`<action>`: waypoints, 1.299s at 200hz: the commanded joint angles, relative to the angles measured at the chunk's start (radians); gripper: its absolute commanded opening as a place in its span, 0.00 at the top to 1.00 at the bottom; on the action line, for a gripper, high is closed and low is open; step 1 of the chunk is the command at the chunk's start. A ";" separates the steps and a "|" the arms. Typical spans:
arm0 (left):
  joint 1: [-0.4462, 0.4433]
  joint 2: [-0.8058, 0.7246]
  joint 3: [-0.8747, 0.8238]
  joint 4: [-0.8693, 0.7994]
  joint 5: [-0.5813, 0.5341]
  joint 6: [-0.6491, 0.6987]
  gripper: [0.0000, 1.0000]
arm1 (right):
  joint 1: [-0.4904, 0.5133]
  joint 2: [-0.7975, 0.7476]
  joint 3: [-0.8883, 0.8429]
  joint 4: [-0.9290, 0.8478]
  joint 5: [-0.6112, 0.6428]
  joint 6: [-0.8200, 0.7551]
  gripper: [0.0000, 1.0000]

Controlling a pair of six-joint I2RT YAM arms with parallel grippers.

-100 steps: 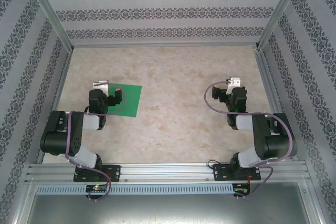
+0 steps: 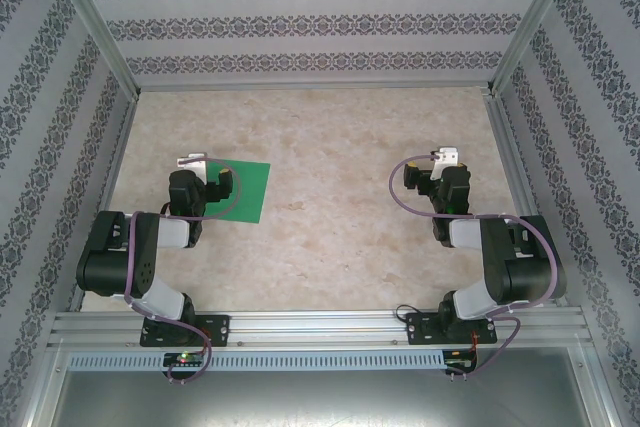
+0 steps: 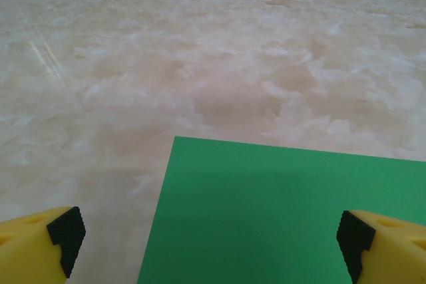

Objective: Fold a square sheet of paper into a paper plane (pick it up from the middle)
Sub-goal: Move the square sheet of paper to the center of the table.

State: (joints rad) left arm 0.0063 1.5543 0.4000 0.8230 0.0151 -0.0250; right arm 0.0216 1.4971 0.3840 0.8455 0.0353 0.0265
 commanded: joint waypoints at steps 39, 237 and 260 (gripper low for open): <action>-0.005 0.007 0.016 0.002 0.002 0.020 0.00 | -0.009 0.002 0.011 0.013 -0.017 -0.003 0.02; -0.005 -0.287 0.706 -1.303 -0.117 -0.383 0.00 | 0.791 0.281 0.957 -1.191 0.174 0.422 0.03; -0.006 -0.296 0.702 -1.305 -0.139 -0.377 0.00 | 0.872 0.430 1.103 -1.212 0.077 0.435 0.11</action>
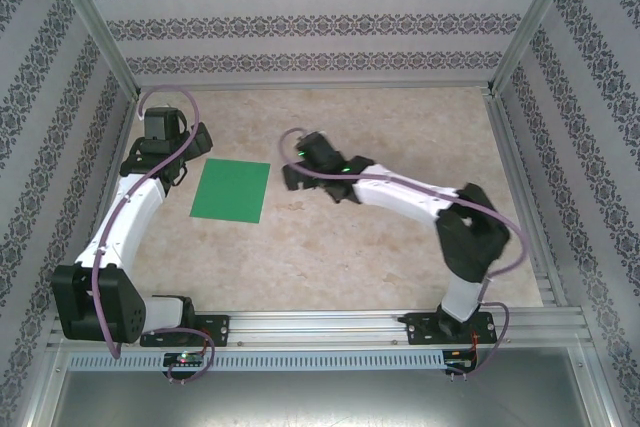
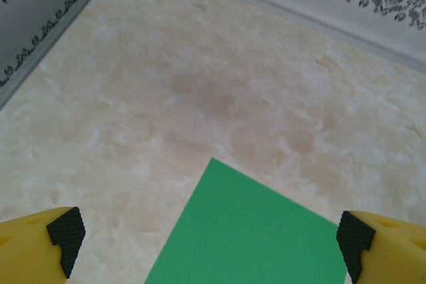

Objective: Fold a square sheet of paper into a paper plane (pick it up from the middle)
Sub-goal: Move the square sheet of paper to the center of the table.

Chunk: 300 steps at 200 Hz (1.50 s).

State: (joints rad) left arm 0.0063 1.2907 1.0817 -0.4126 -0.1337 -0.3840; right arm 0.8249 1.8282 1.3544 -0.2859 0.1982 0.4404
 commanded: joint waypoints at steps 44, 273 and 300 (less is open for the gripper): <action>-0.005 -0.036 0.018 -0.080 -0.047 -0.021 0.00 | 0.125 0.316 0.355 -0.120 -0.277 0.092 0.38; -0.004 0.002 0.031 -0.101 -0.055 -0.019 0.00 | -0.017 0.306 0.070 -0.333 -0.282 0.106 0.54; -0.004 0.007 0.034 -0.101 -0.043 -0.023 0.00 | -0.076 0.148 -0.195 -0.306 -0.263 0.154 0.54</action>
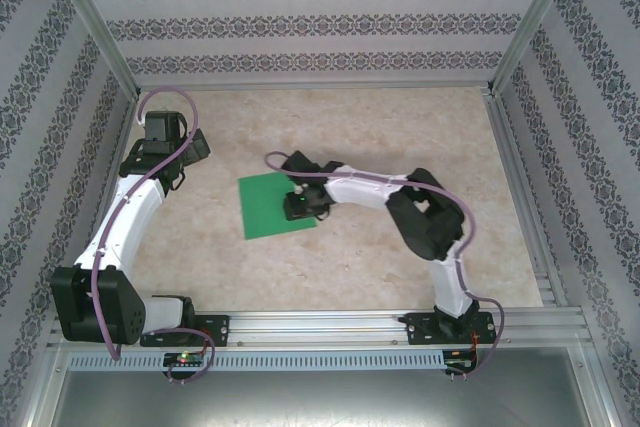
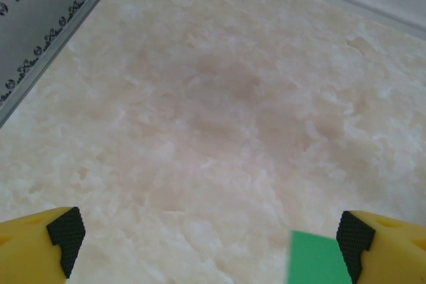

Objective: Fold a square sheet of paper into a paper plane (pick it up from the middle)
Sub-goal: Move the square sheet of paper to the center of the table, then first fold in half a square sheet of paper at the center of the table.

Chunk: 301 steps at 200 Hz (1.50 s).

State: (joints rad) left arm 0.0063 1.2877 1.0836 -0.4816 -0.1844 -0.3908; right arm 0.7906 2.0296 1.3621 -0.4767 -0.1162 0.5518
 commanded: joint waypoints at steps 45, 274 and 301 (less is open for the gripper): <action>-0.005 0.019 0.032 -0.034 0.037 -0.035 0.00 | -0.107 -0.232 -0.353 -0.204 0.153 0.009 0.52; -0.005 0.057 -0.053 -0.027 0.284 -0.129 0.00 | 0.022 0.046 0.151 -0.348 0.250 0.160 0.07; -0.003 0.071 -0.048 -0.026 0.293 -0.129 0.00 | 0.012 0.055 0.137 -0.330 0.225 0.165 0.09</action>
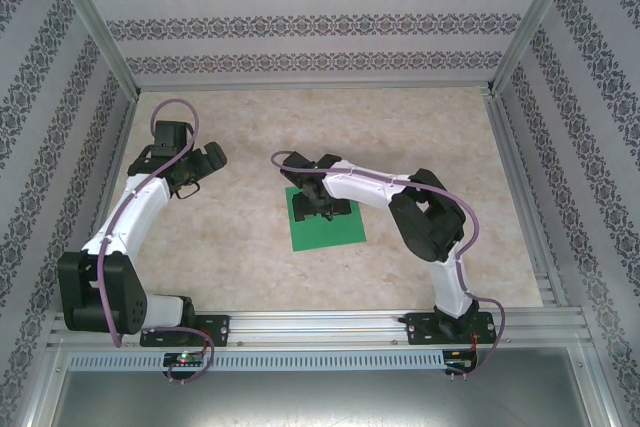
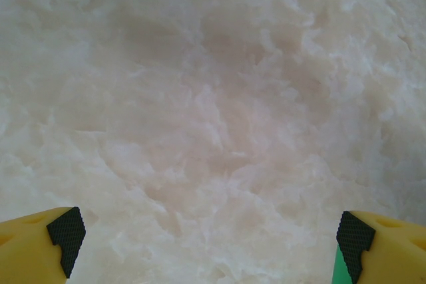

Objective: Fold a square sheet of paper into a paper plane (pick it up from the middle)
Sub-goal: First fold in half a square sheet of paper at the center of the table.

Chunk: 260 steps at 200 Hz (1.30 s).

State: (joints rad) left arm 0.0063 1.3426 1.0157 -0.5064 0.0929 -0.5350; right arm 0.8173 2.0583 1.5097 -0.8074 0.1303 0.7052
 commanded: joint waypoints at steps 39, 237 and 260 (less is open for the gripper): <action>-0.004 0.023 0.018 0.000 0.021 0.015 0.00 | -0.016 0.064 -0.021 0.004 -0.044 0.014 0.11; -0.006 -0.050 -0.319 0.293 0.409 -0.177 0.00 | -0.022 -0.109 -0.197 0.383 -0.234 0.029 0.65; -0.006 -0.068 -0.394 0.383 0.480 -0.206 0.00 | -0.023 -0.192 -0.284 0.668 -0.366 0.083 0.65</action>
State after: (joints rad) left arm 0.0063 1.3083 0.6777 -0.2714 0.4530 -0.6838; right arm 0.7898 1.9579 1.2926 -0.4561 -0.0570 0.7372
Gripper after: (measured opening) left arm 0.999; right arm 0.350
